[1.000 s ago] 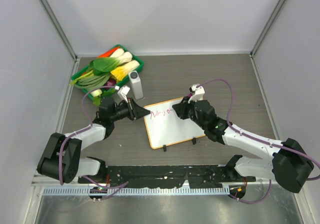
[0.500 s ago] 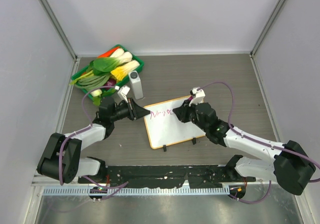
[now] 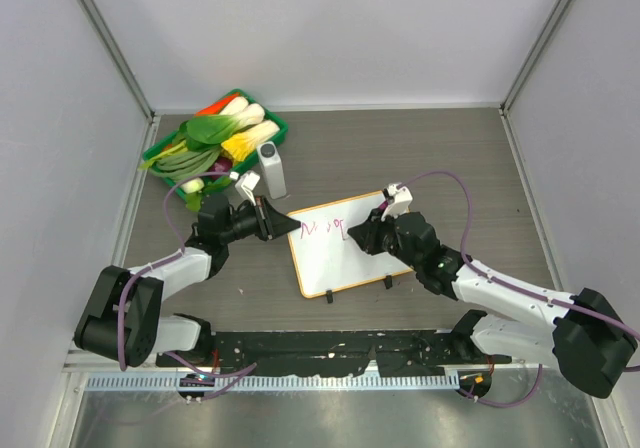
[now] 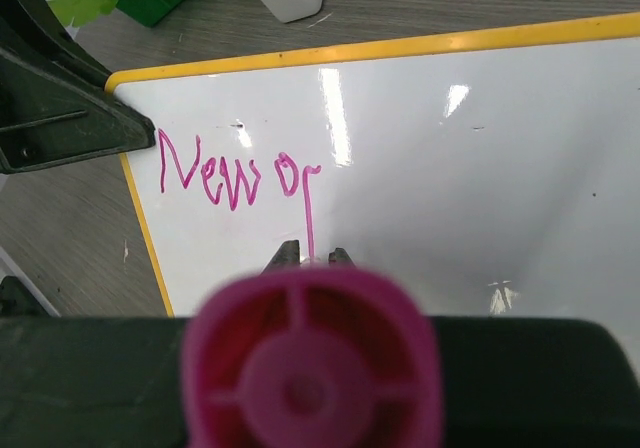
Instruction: Write a sentence on the whiteboard
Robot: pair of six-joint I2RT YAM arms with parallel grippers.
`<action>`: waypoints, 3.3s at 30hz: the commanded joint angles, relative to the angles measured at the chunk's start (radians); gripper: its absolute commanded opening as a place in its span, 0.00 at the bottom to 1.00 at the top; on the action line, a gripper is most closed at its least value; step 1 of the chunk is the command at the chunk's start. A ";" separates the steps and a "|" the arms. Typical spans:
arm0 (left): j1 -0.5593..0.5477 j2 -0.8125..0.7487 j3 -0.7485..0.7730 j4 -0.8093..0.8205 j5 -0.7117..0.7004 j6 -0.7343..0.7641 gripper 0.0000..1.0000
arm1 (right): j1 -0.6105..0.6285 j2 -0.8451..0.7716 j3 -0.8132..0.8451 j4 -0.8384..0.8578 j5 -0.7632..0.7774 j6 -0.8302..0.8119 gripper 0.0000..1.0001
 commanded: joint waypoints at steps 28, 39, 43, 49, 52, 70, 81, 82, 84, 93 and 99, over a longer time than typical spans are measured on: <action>-0.011 0.005 0.006 -0.059 -0.038 0.090 0.00 | -0.057 0.084 0.183 0.015 -0.016 -0.045 0.01; -0.009 0.005 0.008 -0.061 -0.038 0.090 0.00 | -0.057 0.124 0.180 0.001 0.016 -0.044 0.01; -0.011 0.003 0.005 -0.061 -0.038 0.090 0.00 | -0.057 0.115 0.177 -0.010 0.050 -0.050 0.01; -0.009 0.006 0.006 -0.061 -0.038 0.090 0.00 | -0.056 0.097 0.169 -0.038 0.076 -0.059 0.01; -0.009 0.002 0.005 -0.061 -0.039 0.090 0.00 | -0.057 0.089 0.157 -0.042 0.077 -0.058 0.01; -0.009 -0.001 0.006 -0.065 -0.041 0.091 0.00 | -0.057 0.060 0.109 -0.088 0.033 -0.065 0.01; -0.009 -0.004 0.005 -0.067 -0.042 0.093 0.00 | -0.057 0.100 0.118 -0.025 -0.033 -0.015 0.01; -0.009 -0.004 0.005 -0.068 -0.042 0.093 0.00 | -0.057 0.092 0.115 -0.016 -0.032 -0.009 0.01; -0.009 -0.004 0.005 -0.070 -0.044 0.094 0.00 | -0.056 0.075 0.118 -0.012 -0.025 -0.010 0.01; -0.011 -0.006 0.003 -0.068 -0.042 0.093 0.00 | -0.111 0.017 0.123 0.015 -0.111 0.004 0.01; -0.009 -0.006 0.005 -0.067 -0.041 0.091 0.00 | -0.131 0.032 0.149 -0.002 -0.104 -0.028 0.01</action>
